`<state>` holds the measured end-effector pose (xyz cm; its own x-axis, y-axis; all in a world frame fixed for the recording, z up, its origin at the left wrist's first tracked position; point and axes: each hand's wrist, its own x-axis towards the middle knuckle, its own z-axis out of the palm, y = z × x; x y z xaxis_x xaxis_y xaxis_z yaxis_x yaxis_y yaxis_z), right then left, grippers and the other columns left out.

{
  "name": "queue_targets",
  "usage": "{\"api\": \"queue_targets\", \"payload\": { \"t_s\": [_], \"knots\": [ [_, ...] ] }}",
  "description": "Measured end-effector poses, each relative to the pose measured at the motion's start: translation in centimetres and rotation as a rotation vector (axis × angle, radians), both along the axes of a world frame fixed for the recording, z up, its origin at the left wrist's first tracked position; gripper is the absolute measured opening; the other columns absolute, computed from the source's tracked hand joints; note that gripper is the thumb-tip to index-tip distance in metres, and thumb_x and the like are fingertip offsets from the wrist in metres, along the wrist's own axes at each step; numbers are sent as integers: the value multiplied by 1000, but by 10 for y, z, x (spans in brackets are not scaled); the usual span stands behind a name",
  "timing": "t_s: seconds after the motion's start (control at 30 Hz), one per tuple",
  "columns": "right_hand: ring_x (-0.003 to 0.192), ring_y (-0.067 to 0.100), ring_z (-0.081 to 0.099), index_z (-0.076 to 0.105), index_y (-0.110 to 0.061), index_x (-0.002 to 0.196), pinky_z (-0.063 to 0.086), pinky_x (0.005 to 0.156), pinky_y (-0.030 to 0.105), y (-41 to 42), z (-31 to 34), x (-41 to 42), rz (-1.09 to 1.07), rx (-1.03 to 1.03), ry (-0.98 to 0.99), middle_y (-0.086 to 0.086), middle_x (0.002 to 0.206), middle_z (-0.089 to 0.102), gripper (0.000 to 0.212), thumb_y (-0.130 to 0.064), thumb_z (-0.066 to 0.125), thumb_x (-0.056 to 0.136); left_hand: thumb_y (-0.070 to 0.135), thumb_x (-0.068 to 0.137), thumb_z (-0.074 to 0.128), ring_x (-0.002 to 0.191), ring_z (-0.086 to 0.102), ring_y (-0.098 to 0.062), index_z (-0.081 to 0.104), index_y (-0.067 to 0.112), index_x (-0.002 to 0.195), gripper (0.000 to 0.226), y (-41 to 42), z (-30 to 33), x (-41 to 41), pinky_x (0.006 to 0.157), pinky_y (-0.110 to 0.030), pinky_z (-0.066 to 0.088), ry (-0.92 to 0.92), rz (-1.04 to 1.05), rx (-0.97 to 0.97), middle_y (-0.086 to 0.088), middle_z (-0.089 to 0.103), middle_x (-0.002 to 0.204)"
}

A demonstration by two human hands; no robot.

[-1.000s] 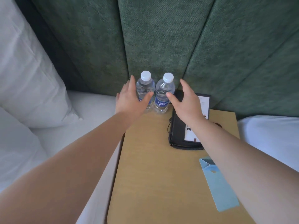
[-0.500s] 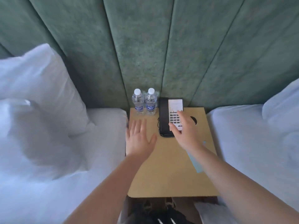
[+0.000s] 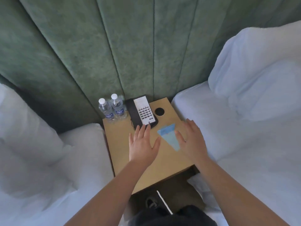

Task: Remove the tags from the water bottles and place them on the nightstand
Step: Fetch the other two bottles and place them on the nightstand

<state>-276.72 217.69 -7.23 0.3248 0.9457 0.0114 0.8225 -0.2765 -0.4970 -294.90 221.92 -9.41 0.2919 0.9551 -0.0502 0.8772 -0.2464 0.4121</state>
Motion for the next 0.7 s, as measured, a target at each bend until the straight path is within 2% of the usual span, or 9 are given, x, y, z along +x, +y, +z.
{"api": "queue_targets", "payload": {
  "t_s": [0.17, 0.33, 0.47, 0.6, 0.7],
  "knots": [
    [144, 21, 19, 42, -12, 141, 17, 116, 36, -61, 5, 44, -240, 21, 57, 6, 155, 29, 52, -40, 45, 97, 57, 96, 29, 150, 5, -18, 20, 20, 153, 68, -20, 11, 58, 121, -46, 1, 19, -203, 9, 0, 22, 161],
    [144, 19, 19, 41, -16, 142, 19, 117, 38, -161, 12, 90, -482, 36, 73, 4, 156, 28, 54, -45, 41, 97, 56, 96, 29, 149, 9, -20, 18, 20, 153, 68, -83, 20, 134, 120, -47, 4, 15, -425, 2, -2, 20, 161],
    [144, 19, 21, 42, -18, 142, 22, 116, 41, -273, 18, 119, -731, 36, 63, 3, 155, 28, 53, -48, 40, 97, 58, 97, 25, 150, 6, -22, 15, 20, 154, 70, -170, 26, 192, 119, -48, 8, 46, -683, 30, -3, 18, 162],
    [142, 20, 24, 41, -19, 142, 29, 113, 41, -400, 21, 132, -1001, 36, 55, 2, 155, 28, 55, -49, 40, 96, 62, 96, 19, 150, -1, -18, 12, 25, 155, 70, -276, 31, 244, 119, -44, -6, 4, -937, -6, 2, 11, 163],
    [141, 20, 27, 41, -18, 142, 34, 110, 40, -493, 22, 127, -1206, 59, 64, 2, 155, 28, 55, -48, 41, 96, 60, 97, 21, 150, -1, -17, 13, 25, 155, 68, -360, 34, 273, 119, -42, -7, -11, -1148, 3, 3, 11, 163]
  ]
}}
